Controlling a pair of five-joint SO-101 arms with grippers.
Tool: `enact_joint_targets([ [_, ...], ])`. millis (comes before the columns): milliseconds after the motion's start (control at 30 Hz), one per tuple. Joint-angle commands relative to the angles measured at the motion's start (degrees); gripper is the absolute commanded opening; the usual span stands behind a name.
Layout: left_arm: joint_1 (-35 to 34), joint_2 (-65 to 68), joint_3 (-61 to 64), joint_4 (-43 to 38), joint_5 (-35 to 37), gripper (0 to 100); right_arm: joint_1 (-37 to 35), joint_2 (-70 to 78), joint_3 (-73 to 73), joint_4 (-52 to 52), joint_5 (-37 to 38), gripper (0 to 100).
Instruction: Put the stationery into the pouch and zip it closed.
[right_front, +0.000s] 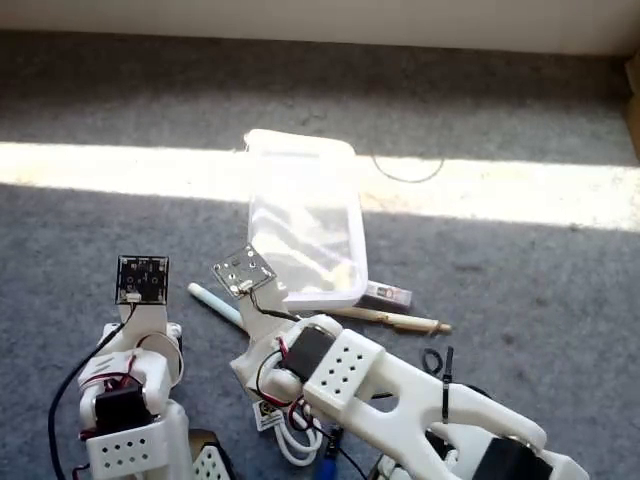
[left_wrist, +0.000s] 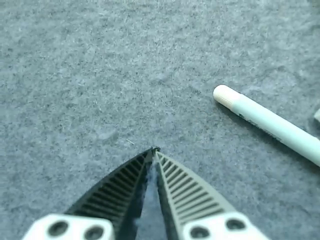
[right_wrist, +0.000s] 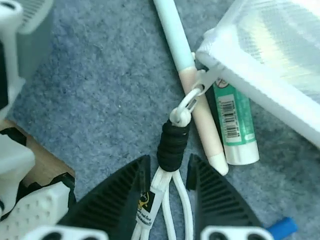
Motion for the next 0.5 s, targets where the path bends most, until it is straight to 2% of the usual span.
enact_joint_targets([
  [0, -0.7, -0.5, 1.1, -1.1, 0.3, 1, -0.6, 1.2, -0.7, -2.9, -0.6, 12.6],
  [467, -0.7, -0.5, 1.1, -1.1, 0.3, 1, -0.6, 11.8, -0.7, -8.2, -0.7, 12.6],
])
